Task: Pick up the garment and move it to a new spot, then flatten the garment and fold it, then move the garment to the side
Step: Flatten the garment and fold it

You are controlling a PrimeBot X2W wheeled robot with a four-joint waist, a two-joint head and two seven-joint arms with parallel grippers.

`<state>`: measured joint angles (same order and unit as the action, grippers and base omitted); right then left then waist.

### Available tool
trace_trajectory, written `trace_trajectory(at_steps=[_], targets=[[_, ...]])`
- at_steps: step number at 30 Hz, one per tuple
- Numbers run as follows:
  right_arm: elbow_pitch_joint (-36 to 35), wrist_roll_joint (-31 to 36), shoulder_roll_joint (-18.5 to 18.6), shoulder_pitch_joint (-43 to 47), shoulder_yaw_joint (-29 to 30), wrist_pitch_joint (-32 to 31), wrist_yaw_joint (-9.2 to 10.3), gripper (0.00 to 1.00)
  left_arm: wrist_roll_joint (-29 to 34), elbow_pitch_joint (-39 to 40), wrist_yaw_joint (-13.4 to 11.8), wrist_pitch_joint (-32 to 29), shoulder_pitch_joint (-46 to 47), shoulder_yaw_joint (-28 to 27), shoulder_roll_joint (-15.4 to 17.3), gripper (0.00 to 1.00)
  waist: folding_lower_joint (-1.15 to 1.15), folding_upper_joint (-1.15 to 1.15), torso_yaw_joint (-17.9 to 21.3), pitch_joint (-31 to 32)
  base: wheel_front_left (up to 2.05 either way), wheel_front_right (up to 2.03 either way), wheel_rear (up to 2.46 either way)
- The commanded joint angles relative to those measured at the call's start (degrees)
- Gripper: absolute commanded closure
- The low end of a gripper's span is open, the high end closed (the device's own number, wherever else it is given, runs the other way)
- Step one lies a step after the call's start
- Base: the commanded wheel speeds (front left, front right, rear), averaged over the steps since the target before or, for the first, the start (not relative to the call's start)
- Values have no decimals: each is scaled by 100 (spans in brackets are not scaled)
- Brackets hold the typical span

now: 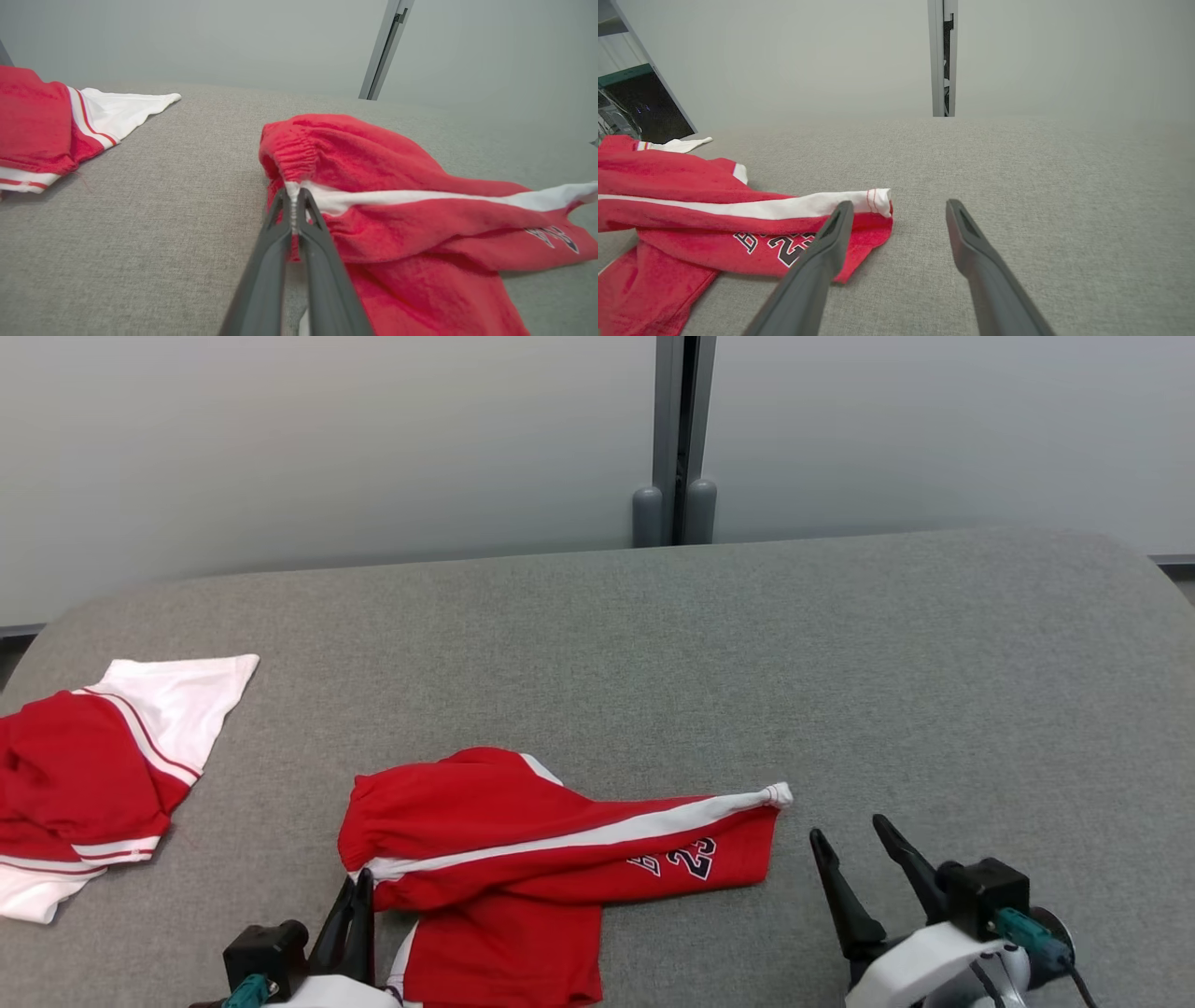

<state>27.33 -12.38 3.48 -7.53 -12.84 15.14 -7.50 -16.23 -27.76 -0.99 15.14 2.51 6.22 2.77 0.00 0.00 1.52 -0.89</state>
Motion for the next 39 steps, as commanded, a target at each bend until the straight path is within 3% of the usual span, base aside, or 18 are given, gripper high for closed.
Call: trace_trajectory(at_steps=[1, 8, 18, 20, 23, 25, 33, 39], targets=[[75, -165, 44, -219, -151, -1, 2, 0, -50, -15, 16, 1, 33, 73, 22, 100, 0, 0, -69, -141, 0, 0, 0], [623, -720, 117, -885, -508, -1, 2, 0, -134, -8, -61, 1, 304, 327, 23, 100, 0, 0, -283, -513, 0, 0, 0], [1003, -1042, 201, -1228, -658, -2, 2, 31, -204, 23, -111, 1, 494, 501, 23, 100, 0, 0, -478, -769, 0, 0, 0], [1049, -1066, 204, -1250, -666, -1, 1, 47, -214, 35, -110, 1, 537, 524, 22, 100, 0, 0, -502, -815, 0, 0, 0], [1079, -1094, 200, -1265, -682, -1, 1, 56, -240, 50, -109, 1, 549, 554, 22, 100, 0, 0, -525, -861, 0, 0, 0], [1067, -1123, 213, -1278, -689, -1, 1, 98, -250, 57, -101, 1, 556, 577, 23, 100, 0, 0, -533, -882, 0, 0, 0], [600, -1152, 262, -1342, -513, -1, 2, 100, -100, 317, 2, 1, 732, 510, 21, 100, 0, 0, -430, -732, 0, 0, 0], [-180, -1116, 344, -1544, -152, -1, 2, 100, 281, 620, 284, 1, 1206, 272, 44, 100, 0, 0, -255, -401, 0, 0, 0]])
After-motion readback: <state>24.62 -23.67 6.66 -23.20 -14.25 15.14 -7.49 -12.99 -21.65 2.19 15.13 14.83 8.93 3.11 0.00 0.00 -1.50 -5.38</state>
